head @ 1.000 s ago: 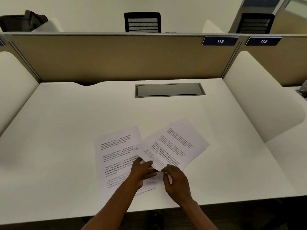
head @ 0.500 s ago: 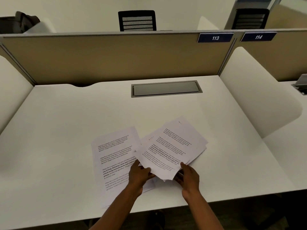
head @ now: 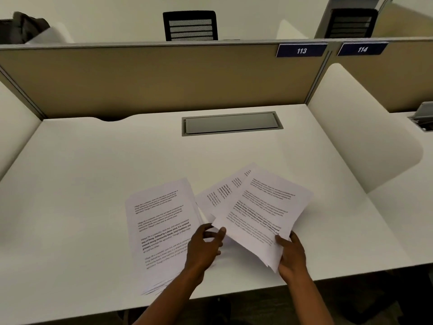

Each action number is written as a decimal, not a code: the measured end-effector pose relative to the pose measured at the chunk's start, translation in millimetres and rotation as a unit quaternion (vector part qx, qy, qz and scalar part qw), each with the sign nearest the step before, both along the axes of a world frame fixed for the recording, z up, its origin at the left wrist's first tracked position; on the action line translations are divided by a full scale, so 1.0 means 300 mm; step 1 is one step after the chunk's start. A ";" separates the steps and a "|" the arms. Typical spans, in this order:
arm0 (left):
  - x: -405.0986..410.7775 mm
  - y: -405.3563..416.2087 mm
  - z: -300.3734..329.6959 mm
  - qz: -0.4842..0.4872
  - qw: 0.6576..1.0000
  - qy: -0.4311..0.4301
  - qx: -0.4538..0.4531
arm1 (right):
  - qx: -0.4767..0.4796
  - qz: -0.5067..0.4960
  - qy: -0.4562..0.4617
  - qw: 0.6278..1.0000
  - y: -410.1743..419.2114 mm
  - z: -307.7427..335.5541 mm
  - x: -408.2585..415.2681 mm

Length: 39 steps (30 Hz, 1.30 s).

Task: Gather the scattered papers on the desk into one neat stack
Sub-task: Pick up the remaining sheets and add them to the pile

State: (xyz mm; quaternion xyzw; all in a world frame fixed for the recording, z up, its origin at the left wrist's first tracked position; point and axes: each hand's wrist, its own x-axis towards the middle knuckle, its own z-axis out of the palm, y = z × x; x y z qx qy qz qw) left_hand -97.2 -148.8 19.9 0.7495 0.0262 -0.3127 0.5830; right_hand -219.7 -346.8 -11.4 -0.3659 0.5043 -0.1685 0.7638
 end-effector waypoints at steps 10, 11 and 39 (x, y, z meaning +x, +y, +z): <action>0.084 -0.064 0.026 -0.032 0.999 -0.041 -0.002 | -0.006 -0.031 -0.003 0.999 -0.138 0.027 -0.187; 0.087 -0.074 0.030 -0.043 0.998 -0.043 0.003 | -0.011 -0.017 -0.012 1.000 -0.132 0.039 -0.187; 0.220 0.375 0.029 0.113 0.993 -0.012 0.006 | -0.169 0.322 -0.011 0.932 0.184 0.054 0.312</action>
